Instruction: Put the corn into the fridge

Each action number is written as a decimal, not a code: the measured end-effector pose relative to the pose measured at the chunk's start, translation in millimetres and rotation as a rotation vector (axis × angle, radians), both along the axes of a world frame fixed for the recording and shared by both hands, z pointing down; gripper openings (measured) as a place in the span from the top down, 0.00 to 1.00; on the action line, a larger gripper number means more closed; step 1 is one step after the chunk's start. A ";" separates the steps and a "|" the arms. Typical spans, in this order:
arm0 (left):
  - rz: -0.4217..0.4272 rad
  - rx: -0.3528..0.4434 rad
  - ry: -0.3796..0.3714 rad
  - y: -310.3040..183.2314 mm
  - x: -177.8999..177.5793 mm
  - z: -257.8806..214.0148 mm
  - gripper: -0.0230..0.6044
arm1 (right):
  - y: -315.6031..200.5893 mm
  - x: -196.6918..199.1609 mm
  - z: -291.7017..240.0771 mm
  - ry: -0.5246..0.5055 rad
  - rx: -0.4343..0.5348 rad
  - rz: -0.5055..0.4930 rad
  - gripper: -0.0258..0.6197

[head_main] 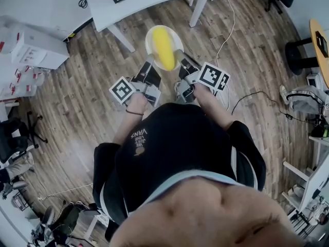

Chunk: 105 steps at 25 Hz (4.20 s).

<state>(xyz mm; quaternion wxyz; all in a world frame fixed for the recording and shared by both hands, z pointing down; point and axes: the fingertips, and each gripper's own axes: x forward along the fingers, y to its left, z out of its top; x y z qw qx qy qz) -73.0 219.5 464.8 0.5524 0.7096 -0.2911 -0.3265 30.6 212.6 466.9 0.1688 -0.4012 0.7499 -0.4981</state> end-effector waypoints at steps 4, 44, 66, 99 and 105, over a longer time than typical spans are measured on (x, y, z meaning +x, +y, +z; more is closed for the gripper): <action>-0.016 -0.018 0.005 -24.3 6.4 2.9 0.90 | -25.7 6.7 1.2 0.004 -0.009 -0.015 0.91; -0.150 -0.057 0.013 -201.7 29.3 11.9 0.90 | -215.6 27.3 11.2 0.012 -0.028 -0.170 0.91; -0.079 -0.040 0.032 -296.5 -12.3 0.0 0.90 | -303.6 -13.4 -1.3 0.013 -0.009 -0.087 0.91; 0.002 -0.058 0.041 -381.2 -49.0 6.0 0.90 | -380.9 -49.5 5.1 0.014 -0.025 -0.010 0.91; -0.014 -0.053 0.047 -403.8 -47.8 0.9 0.90 | -404.7 -48.2 1.3 0.011 -0.021 -0.025 0.91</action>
